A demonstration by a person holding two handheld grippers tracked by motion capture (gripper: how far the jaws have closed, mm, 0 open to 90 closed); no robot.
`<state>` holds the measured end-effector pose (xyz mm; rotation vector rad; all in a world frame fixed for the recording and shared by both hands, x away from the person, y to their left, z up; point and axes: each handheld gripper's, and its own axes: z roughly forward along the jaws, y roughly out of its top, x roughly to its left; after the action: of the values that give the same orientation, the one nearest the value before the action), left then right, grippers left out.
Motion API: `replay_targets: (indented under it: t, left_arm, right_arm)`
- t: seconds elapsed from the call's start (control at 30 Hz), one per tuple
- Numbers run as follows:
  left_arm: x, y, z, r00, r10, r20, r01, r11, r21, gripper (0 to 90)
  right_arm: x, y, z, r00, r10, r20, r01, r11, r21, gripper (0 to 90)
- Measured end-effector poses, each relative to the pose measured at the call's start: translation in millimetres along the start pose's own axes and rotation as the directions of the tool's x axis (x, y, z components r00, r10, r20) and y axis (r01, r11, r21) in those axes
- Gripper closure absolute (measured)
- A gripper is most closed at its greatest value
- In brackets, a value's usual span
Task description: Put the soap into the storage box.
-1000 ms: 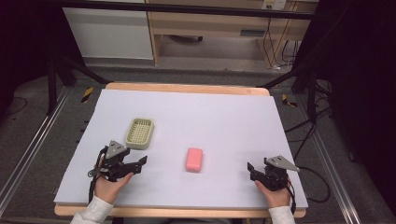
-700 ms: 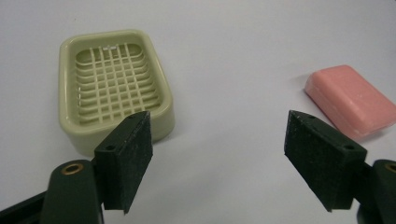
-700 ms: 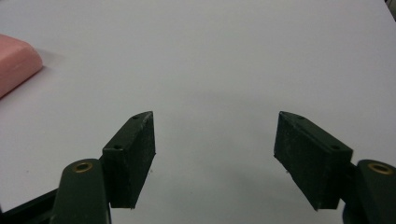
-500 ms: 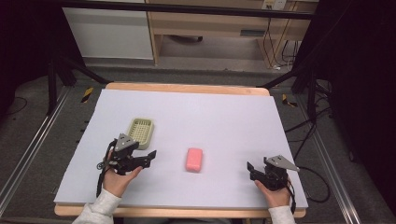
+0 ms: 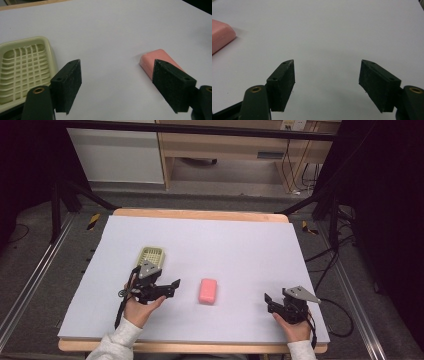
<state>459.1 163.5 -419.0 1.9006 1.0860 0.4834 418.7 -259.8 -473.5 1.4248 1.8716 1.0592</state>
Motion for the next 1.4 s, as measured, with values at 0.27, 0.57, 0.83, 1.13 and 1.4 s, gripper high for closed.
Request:
replay_targets:
  t: [0.27, 0.57, 0.83, 1.13, 1.4]
  left_arm:
    - [-12.4, 5.3, 12.5, 0.9999, 0.005, 0.016, -0.005, 1.0, 0.001, 23.1]
    - [-25.6, 10.2, 25.6, 0.9994, 0.011, 0.032, -0.011, 0.9999, 0.004, 23.2]
    - [-33.6, 11.0, 38.5, 0.999, 0.007, 0.043, -0.008, 0.9998, 0.018, 23.5]
    - [-42.2, 11.1, 52.1, 0.9989, 0.026, 0.039, -0.027, 0.999, 0.036, 23.7]
    - [-51.6, 10.8, 64.7, 0.9982, 0.034, 0.05, -0.037, 0.9975, 0.06, 23.1]
  right_arm:
    - [0.2, 0.0, 0.7, 1.0, -0.007, 0.0, 0.007, 1.0, 0.0, 29.0]
    - [0.8, 0.2, 0.6, 1.0, -0.001, -0.006, 0.001, 1.0, 0.002, 29.3]
    - [0.8, -0.2, 1.0, 1.0, -0.004, -0.005, 0.004, 1.0, 0.005, 29.9]
    - [0.7, -0.5, 1.9, 0.9999, -0.009, -0.006, 0.01, 1.0, 0.01, 30.0]
    - [0.6, -0.6, 2.2, 0.9999, -0.006, -0.009, 0.006, 1.0, 0.011, 30.0]
